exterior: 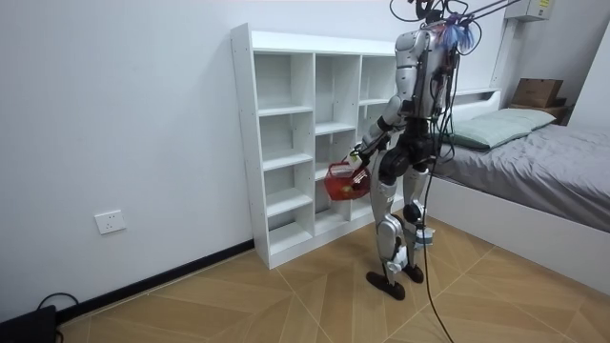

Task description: Collect fruits from the closet

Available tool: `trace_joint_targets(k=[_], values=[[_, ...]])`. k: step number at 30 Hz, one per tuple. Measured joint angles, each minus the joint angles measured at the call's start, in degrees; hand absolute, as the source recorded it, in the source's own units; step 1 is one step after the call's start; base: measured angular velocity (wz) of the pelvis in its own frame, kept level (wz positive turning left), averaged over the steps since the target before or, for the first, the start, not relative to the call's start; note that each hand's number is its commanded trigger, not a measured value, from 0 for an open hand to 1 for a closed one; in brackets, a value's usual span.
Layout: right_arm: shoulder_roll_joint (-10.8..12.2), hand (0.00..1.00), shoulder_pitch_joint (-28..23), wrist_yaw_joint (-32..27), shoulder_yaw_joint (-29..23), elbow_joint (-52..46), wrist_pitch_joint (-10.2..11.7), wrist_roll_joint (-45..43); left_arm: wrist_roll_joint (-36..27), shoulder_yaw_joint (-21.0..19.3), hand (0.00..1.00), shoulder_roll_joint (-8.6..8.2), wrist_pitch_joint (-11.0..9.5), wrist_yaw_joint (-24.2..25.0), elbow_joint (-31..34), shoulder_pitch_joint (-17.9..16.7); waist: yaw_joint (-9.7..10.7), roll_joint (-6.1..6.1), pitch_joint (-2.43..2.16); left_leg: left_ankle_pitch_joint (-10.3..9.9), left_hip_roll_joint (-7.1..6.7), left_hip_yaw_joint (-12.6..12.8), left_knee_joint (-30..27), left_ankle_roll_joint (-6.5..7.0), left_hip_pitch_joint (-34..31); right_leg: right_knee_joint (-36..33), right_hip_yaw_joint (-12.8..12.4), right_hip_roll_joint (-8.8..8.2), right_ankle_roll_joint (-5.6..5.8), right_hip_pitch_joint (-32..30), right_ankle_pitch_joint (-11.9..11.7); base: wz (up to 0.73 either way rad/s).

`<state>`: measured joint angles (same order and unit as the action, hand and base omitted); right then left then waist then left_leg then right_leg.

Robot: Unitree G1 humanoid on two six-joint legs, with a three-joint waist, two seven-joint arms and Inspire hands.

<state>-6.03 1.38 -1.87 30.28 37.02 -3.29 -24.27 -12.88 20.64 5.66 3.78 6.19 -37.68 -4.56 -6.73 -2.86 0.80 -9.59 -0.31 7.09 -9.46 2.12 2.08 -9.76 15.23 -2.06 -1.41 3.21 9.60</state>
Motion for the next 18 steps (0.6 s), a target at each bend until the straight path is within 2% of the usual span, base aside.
trace_joint_targets(k=[7, 13, 16, 18], values=[[-0.1, 0.0, 0.2, 0.0, -0.2, 0.5, 0.0, 0.3, 0.0, -0.1, 1.0, 0.01, 0.0, 0.3, 0.0, -0.1, 0.1, -0.26, -0.11, 0.0, -0.03, 0.1, 0.0, 0.0, 0.1, 0.1, 0.0, -0.02, 0.03, 0.2, 0.0, 0.0], [-0.7, 0.0, 0.4, 0.0, -0.9, -0.1, 0.0, 5.8, -0.1, -0.3, 1.0, 0.45, 0.0, -0.8, 0.0, -0.1, 0.3, -0.61, -0.28, 0.0, -0.04, 0.1, 0.0, 0.0, 0.1, 0.1, 0.1, -0.07, 0.04, 0.4, 0.0, 0.01], [-1.3, 0.0, 0.4, -0.1, -2.9, -0.1, 0.3, 9.7, -0.2, -1.7, 1.0, 1.21, -0.2, -1.2, -0.5, -0.1, 0.5, -0.46, -0.19, 0.0, -0.1, 0.0, -0.1, 0.01, 0.4, 0.2, 0.7, -0.21, 0.17, 1.0, 0.1, 0.1], [-1.5, 0.0, 0.4, -0.7, -5.3, 2.0, 1.6, 13.4, 0.0, -3.2, 1.0, 1.97, -0.2, -2.3, -1.4, -0.4, 0.6, 0.04, 0.09, -0.1, -0.1, 0.0, 0.0, 0.09, 0.7, 0.2, 0.7, -0.19, 0.19, 1.3, 0.1, 0.0]])
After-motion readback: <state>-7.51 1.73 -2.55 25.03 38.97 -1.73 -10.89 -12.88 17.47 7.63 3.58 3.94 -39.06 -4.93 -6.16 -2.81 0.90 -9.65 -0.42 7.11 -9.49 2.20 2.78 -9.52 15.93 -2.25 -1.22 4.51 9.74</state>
